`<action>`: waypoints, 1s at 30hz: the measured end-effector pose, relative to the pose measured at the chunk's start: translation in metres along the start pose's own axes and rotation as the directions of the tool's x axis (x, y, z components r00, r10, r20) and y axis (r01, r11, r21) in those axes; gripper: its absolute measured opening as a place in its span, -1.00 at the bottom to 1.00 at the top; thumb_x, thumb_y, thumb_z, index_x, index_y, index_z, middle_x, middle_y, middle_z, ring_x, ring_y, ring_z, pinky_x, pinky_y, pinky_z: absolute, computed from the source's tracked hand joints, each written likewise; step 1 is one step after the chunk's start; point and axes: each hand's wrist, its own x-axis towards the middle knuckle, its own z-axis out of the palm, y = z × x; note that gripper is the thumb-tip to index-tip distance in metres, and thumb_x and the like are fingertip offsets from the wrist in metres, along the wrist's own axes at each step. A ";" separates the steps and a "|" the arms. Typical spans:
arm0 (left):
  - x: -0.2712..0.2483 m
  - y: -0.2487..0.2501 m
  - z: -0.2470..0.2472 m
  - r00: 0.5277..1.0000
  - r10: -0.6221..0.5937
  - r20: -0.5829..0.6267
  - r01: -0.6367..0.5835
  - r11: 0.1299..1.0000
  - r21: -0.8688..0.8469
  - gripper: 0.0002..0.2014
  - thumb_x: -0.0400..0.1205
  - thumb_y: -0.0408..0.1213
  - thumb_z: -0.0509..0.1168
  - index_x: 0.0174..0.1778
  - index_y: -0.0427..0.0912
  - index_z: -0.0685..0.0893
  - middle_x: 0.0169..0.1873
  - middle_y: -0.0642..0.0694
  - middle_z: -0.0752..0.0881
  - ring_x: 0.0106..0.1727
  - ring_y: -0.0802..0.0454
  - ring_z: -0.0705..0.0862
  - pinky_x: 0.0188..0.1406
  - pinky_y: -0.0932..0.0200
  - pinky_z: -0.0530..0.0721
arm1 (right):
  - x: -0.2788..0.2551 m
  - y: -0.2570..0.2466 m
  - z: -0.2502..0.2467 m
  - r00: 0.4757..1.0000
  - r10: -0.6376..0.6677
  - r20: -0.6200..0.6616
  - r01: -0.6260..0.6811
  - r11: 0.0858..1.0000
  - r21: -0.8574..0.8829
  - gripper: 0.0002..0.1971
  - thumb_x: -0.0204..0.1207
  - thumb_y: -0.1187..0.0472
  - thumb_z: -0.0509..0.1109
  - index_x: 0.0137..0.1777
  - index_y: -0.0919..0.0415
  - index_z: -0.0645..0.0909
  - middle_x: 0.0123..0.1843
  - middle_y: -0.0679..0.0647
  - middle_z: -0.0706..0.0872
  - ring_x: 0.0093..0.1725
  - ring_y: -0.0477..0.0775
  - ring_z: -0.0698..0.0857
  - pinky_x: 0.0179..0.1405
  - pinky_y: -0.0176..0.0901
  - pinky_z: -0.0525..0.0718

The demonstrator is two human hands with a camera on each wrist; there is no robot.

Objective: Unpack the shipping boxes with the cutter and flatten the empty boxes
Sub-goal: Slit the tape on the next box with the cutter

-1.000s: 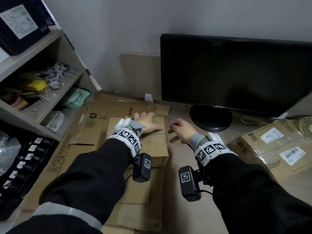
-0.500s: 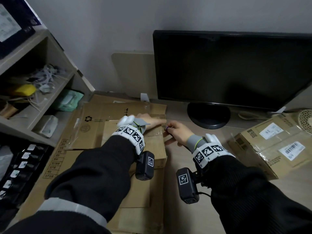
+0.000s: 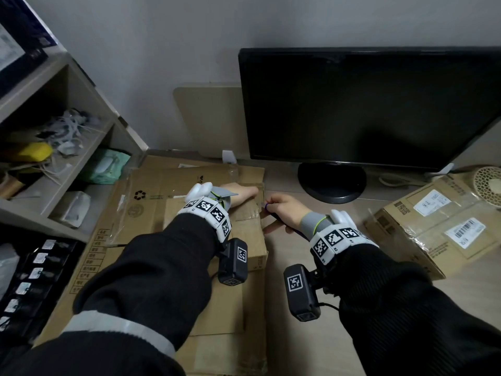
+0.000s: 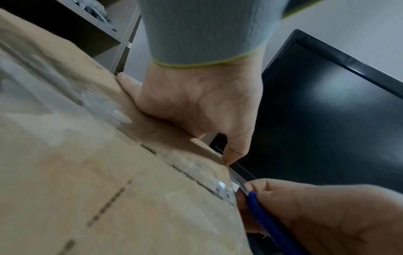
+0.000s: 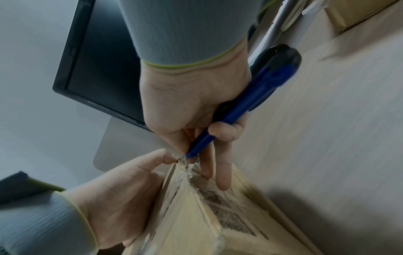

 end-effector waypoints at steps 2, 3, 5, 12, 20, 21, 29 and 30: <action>-0.001 -0.001 0.000 1.000 0.008 0.005 -0.008 1.000 -0.018 -0.54 0.65 0.14 0.13 0.20 -0.19 0.56 0.03 -0.13 0.56 -0.01 -0.10 0.52 -0.03 0.12 0.37 | 0.001 0.000 0.000 1.000 0.002 -0.006 -0.002 1.000 0.007 -0.82 0.68 0.25 0.07 -0.15 0.08 0.40 0.16 0.09 0.76 -0.02 0.31 0.81 -0.72 -0.42 0.15; -0.001 -0.001 0.000 1.000 0.012 0.005 -0.012 1.000 -0.023 -0.51 0.66 0.14 0.13 0.26 -0.20 0.55 0.04 -0.13 0.55 0.01 -0.10 0.52 -0.01 0.12 0.36 | 0.000 0.000 0.000 1.000 0.001 -0.010 -0.001 1.000 0.007 -0.82 0.68 0.25 0.07 -0.15 0.08 0.40 0.16 0.09 0.76 -0.02 0.31 0.81 -0.72 -0.43 0.16; -0.002 -0.002 0.001 1.000 0.013 0.003 -0.013 1.000 -0.027 -0.48 0.66 0.15 0.12 0.31 -0.22 0.54 0.10 -0.14 0.56 0.03 -0.10 0.50 0.02 0.12 0.36 | 0.001 -0.001 0.001 1.000 -0.008 -0.010 0.008 1.000 -0.005 -0.82 0.67 0.25 0.08 -0.15 0.08 0.41 0.17 0.09 0.76 -0.03 0.29 0.81 -0.73 -0.43 0.16; -0.004 0.001 0.002 1.000 -0.006 -0.018 0.007 0.999 0.036 -0.48 0.65 0.16 0.11 0.28 -0.20 0.56 0.01 -0.12 0.51 -0.01 -0.09 0.45 -0.01 0.11 0.28 | -0.001 0.002 0.000 0.999 -0.034 0.009 0.035 0.997 -0.069 -0.86 0.67 0.23 0.13 -0.08 0.05 0.49 0.13 -0.01 0.75 -0.01 0.20 0.81 -0.72 -0.41 0.24; -0.005 0.003 0.001 1.000 -0.015 -0.024 0.017 0.994 0.108 -0.54 0.64 0.18 0.10 0.21 -0.12 0.56 0.07 -0.15 0.51 0.00 -0.09 0.40 0.00 0.10 0.30 | -0.006 0.009 -0.007 0.995 -0.054 0.086 0.065 0.991 -0.118 -0.85 0.64 0.27 0.22 0.02 0.09 0.61 -0.04 -0.15 0.74 -0.25 0.08 0.77 -0.74 -0.35 0.35; -0.005 0.004 0.001 0.999 -0.020 -0.025 0.023 0.994 0.109 -0.54 0.64 0.17 0.10 0.22 -0.12 0.56 0.07 -0.16 0.50 -0.01 -0.10 0.38 -0.02 0.09 0.29 | -0.006 0.010 -0.008 0.994 -0.054 0.096 0.067 0.989 -0.130 -0.84 0.63 0.28 0.23 0.04 0.12 0.63 -0.10 -0.17 0.74 -0.30 0.05 0.74 -0.74 -0.35 0.35; -0.004 0.004 0.004 0.998 -0.045 -0.053 0.054 0.982 0.180 -0.38 0.61 0.22 0.09 0.46 -0.14 0.48 0.41 -0.25 0.44 0.32 -0.22 0.41 0.02 0.05 0.28 | -0.013 0.015 -0.010 0.994 -0.066 0.093 0.082 0.978 -0.191 -0.79 0.58 0.29 0.27 -0.03 0.27 0.77 -0.51 -0.06 0.66 -0.62 -0.13 0.42 -0.71 -0.33 0.31; -0.003 0.003 0.005 0.997 -0.043 -0.056 0.053 0.982 0.179 -0.37 0.61 0.22 0.09 0.46 -0.14 0.48 0.42 -0.25 0.43 0.35 -0.22 0.41 0.03 0.05 0.28 | -0.013 0.016 -0.010 0.993 -0.064 0.095 0.081 0.980 -0.182 -0.79 0.57 0.29 0.28 -0.08 0.24 0.77 -0.46 -0.04 0.69 -0.59 -0.10 0.42 -0.71 -0.33 0.31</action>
